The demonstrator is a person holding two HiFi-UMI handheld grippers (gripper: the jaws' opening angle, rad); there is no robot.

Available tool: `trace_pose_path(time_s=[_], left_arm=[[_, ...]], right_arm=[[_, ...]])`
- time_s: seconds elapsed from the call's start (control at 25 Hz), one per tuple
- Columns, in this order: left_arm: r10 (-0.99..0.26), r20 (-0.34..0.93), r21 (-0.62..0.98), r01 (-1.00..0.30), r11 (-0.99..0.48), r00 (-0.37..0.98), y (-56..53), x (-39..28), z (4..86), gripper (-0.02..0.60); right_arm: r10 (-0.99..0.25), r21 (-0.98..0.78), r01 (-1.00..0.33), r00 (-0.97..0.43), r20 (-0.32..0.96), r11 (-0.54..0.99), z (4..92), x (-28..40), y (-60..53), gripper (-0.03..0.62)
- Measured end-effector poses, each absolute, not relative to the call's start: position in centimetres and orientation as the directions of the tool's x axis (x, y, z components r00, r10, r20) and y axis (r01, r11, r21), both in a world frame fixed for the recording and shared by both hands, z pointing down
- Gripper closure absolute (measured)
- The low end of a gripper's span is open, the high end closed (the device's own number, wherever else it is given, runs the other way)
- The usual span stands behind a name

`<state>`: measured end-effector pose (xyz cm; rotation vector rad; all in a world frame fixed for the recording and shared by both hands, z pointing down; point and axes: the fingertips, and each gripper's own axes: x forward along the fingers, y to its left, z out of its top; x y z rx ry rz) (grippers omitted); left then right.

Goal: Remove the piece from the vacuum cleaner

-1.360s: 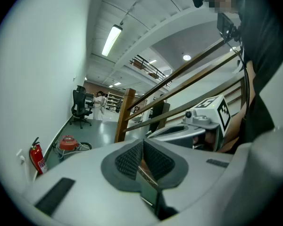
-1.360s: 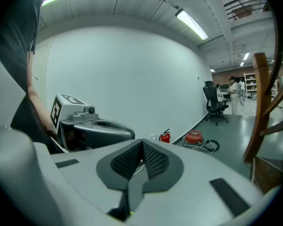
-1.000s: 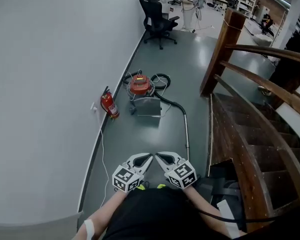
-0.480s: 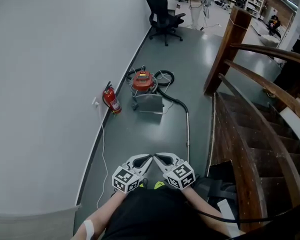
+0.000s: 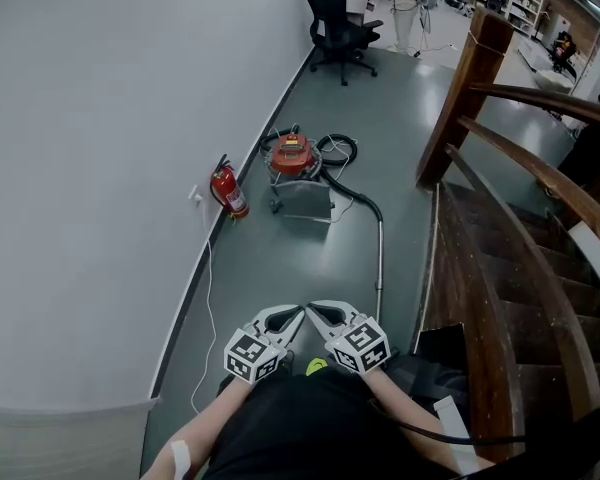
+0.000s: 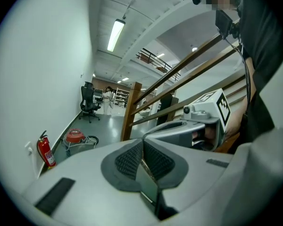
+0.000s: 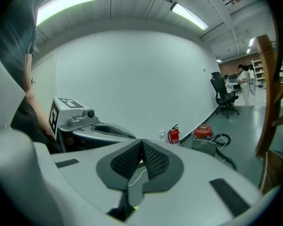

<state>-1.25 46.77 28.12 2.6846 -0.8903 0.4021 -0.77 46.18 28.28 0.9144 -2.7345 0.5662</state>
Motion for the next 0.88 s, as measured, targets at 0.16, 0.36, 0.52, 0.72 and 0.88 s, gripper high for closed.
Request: trace_pose_path(time_s=[0.16,0.36,0.52,0.72,0.88], left_arm=[[-0.546,0.344,0.173,-0.623,-0.763,0.764,46.7,-1.2,27.9,0.561],[-0.537,0.351,0.164,-0.615,-0.772,0.767,46.8,-0.5,28.0,0.561],[-0.526,0.352,0.158,-0.604,-0.782,0.774,46.5,-0.2,28.0,0.561],[-0.516,0.347,0.174,-0.595,-0.785,0.783,45.4,-0.2,28.4,0.561],[-0.522,0.327,0.197,-0.598,-0.777,0.787,44.3,0.5,28.4,0.561]], right_arm=[[-0.53,-0.288,-0.606,-0.792,0.302,0.741,28.1,-0.7,46.3,0.582],[-0.533,-0.301,-0.608,-0.792,0.298,0.734,28.5,0.0,46.6,0.582],[-0.548,-0.3,-0.622,-0.782,0.299,0.723,28.6,0.3,46.0,0.582],[-0.55,-0.284,-0.628,-0.775,0.311,0.724,28.7,0.3,45.2,0.582],[-0.554,-0.257,-0.64,-0.762,0.336,0.724,28.7,1.0,44.7,0.582]])
